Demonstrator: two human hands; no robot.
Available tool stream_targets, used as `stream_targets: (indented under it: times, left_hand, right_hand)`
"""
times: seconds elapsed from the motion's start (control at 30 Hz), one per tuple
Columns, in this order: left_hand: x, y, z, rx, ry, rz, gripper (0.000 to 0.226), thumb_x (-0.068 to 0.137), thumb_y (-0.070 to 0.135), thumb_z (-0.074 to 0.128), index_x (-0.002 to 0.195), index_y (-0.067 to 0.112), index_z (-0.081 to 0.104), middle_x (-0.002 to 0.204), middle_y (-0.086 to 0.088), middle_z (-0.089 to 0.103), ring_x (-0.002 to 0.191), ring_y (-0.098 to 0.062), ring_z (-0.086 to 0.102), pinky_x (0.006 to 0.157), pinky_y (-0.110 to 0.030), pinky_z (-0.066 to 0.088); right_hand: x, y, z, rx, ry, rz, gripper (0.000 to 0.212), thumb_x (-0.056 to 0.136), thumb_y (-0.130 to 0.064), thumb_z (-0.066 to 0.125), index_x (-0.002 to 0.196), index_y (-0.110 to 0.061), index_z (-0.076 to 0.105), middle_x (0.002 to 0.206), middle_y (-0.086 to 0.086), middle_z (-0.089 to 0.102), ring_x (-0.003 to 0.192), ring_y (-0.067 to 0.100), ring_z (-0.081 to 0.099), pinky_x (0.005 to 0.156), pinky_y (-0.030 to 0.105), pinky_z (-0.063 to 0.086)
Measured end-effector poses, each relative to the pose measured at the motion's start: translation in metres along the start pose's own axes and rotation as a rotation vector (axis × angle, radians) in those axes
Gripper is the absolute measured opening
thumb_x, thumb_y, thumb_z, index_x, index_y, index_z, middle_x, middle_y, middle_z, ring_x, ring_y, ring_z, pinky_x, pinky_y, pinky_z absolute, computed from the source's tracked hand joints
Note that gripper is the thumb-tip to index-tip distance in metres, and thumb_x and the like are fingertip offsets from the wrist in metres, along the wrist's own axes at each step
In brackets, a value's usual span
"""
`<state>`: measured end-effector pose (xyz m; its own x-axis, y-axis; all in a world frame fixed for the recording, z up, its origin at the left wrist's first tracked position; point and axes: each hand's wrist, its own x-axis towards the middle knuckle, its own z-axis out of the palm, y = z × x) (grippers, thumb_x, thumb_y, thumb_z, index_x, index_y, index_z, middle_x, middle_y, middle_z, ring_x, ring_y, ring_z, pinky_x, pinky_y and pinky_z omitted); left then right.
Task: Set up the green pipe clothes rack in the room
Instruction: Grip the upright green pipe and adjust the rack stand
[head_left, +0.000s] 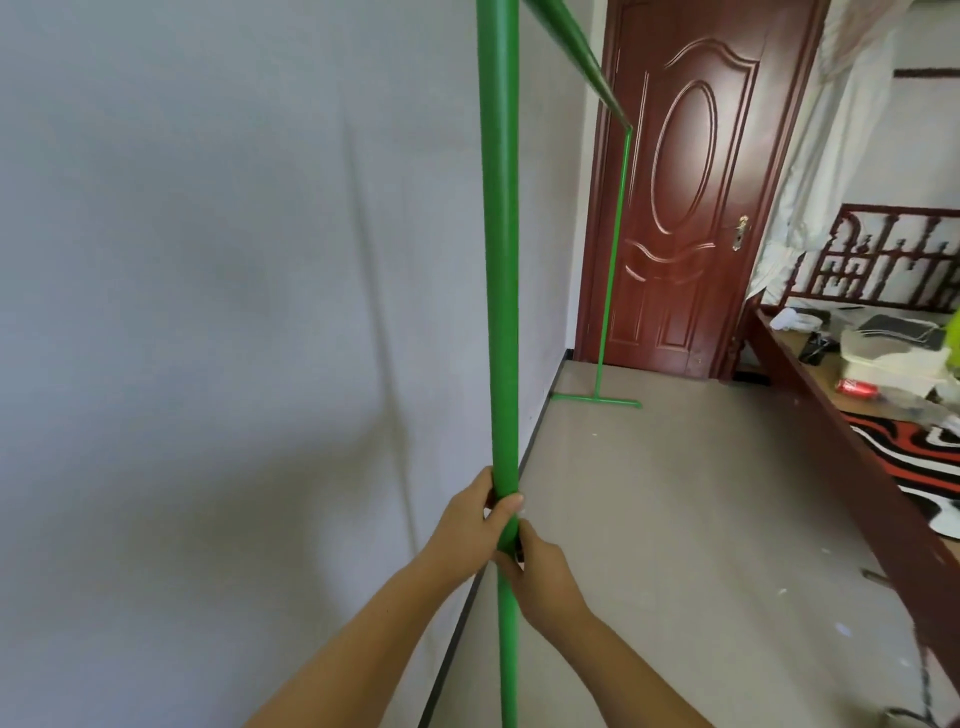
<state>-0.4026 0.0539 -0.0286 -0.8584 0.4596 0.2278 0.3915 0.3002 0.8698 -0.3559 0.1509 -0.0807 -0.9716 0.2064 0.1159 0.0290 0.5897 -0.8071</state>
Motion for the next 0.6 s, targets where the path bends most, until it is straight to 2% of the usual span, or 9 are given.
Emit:
stream_targets:
  times: [0.1,0.17,0.23,0.27,0.33,0.4,0.6]
  left_hand:
    - [-0.001,-0.002,0.005,-0.02,-0.044,0.01,0.015,0.09,0.028,0.049,0.103,0.02,0.051,0.089,0.008,0.059,0.088,-0.008,0.057,0.076,-0.016,0.046]
    - [0.001,-0.001,0.012,-0.024,-0.066,0.024,0.019,0.09,0.029,0.05,0.108,0.022,0.05,0.09,0.012,0.059,0.091,-0.006,0.058,0.08,-0.017,0.047]
    - [0.003,-0.001,0.019,0.003,-0.077,0.048,0.016,0.09,0.03,0.05,0.104,0.023,0.051,0.088,0.012,0.059,0.088,-0.007,0.058,0.081,-0.021,0.048]
    - [0.004,-0.001,0.021,0.017,-0.076,0.055,0.013,0.089,0.03,0.05,0.101,0.024,0.05,0.087,0.011,0.059,0.086,-0.007,0.058,0.08,-0.021,0.049]
    - [0.005,-0.003,0.023,0.013,-0.072,0.046,0.012,0.09,0.029,0.051,0.101,0.026,0.049,0.085,0.013,0.058,0.084,-0.003,0.058,0.079,-0.02,0.049]
    - [0.006,-0.003,0.022,0.0,-0.086,0.032,0.021,0.09,0.029,0.051,0.11,0.026,0.047,0.088,0.017,0.058,0.088,-0.001,0.058,0.081,-0.018,0.048]
    - [0.003,0.0,0.021,0.014,-0.094,0.032,0.02,0.09,0.03,0.05,0.11,0.027,0.047,0.09,0.018,0.057,0.09,0.0,0.057,0.082,-0.019,0.048]
  right_hand:
    - [-0.004,0.003,-0.002,-0.003,0.011,0.018,0.025,0.087,-0.021,0.053,0.11,-0.013,0.05,0.098,0.013,0.068,0.087,0.024,0.064,0.078,0.039,0.053]
    - [-0.006,0.006,-0.009,-0.009,0.01,0.028,0.029,0.087,-0.021,0.052,0.115,-0.014,0.048,0.1,0.009,0.068,0.086,0.019,0.063,0.076,0.029,0.052]
    - [-0.007,0.009,-0.016,-0.014,-0.005,0.04,0.032,0.088,-0.02,0.051,0.119,-0.016,0.047,0.096,0.003,0.065,0.082,0.011,0.06,0.07,0.016,0.048]
    - [-0.007,0.01,-0.018,-0.013,-0.011,0.043,0.033,0.088,-0.02,0.05,0.121,-0.017,0.046,0.096,0.001,0.064,0.081,0.009,0.059,0.069,0.014,0.046]
    - [-0.007,0.011,-0.02,-0.013,-0.027,0.054,0.037,0.087,-0.022,0.051,0.123,-0.018,0.045,0.102,0.005,0.066,0.088,0.013,0.061,0.075,0.017,0.048]
    - [-0.006,0.009,-0.02,-0.018,-0.039,0.07,0.039,0.087,-0.024,0.052,0.124,-0.018,0.044,0.109,0.008,0.067,0.096,0.017,0.062,0.081,0.022,0.048]
    - [-0.007,0.008,-0.019,-0.036,-0.051,0.083,0.031,0.089,-0.023,0.05,0.118,-0.016,0.046,0.108,0.01,0.067,0.095,0.021,0.063,0.082,0.029,0.051]
